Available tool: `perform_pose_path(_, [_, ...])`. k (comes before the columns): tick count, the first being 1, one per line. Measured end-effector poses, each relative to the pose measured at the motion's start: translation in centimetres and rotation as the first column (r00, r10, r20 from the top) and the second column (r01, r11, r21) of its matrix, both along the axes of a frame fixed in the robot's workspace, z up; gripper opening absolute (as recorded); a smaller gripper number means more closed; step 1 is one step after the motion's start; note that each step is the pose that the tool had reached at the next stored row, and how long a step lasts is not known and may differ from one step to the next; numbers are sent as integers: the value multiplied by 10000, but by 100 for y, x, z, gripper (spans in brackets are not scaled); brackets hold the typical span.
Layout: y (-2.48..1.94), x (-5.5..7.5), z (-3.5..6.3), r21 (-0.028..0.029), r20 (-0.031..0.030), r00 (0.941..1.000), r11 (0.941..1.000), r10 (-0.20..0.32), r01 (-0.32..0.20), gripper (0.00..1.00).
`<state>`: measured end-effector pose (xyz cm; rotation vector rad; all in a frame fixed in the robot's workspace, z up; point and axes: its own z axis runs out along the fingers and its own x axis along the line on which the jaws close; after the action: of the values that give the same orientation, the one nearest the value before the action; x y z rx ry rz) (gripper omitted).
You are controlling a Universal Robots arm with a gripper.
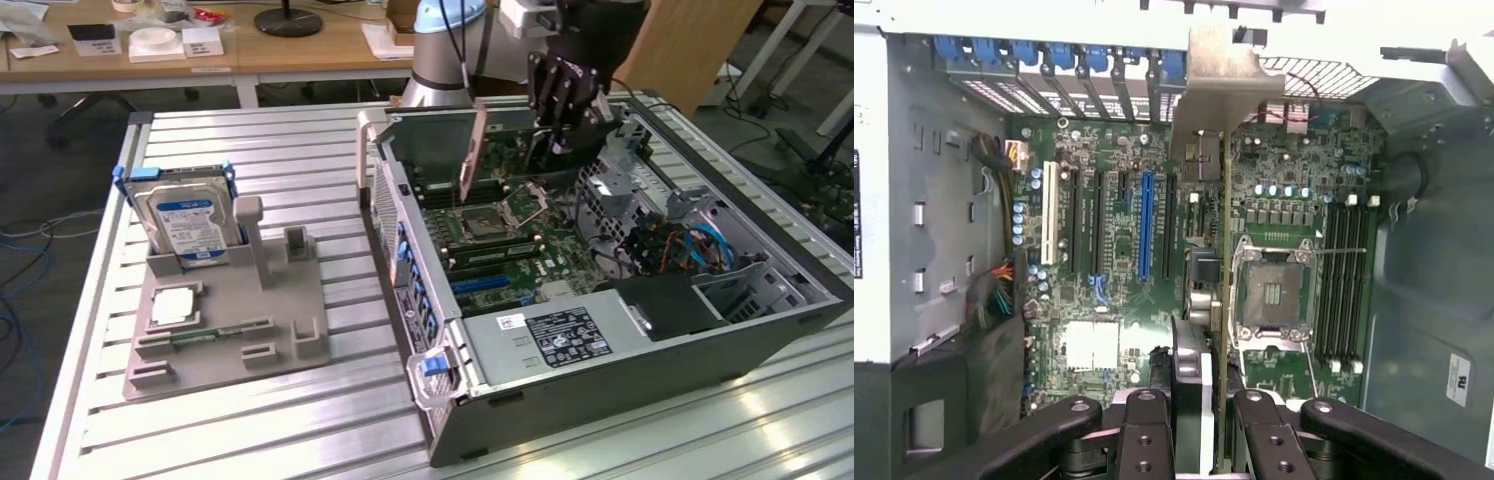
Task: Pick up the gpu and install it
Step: 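Insert the gpu into the slot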
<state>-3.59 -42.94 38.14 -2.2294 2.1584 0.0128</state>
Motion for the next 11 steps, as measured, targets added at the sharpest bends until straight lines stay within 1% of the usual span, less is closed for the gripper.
perform_pose_path(4, [-2, 0, -68, 0, 0, 10000, 10000, 0, 0, 28])
perform_pose_path(7, [-4, 1, -94, -33, -1, 10000, 10000, 2, -2, 28])
perform_pose_path(11, [-8, 0, -158, -37, 0, 10000, 10000, 0, 0, 28])
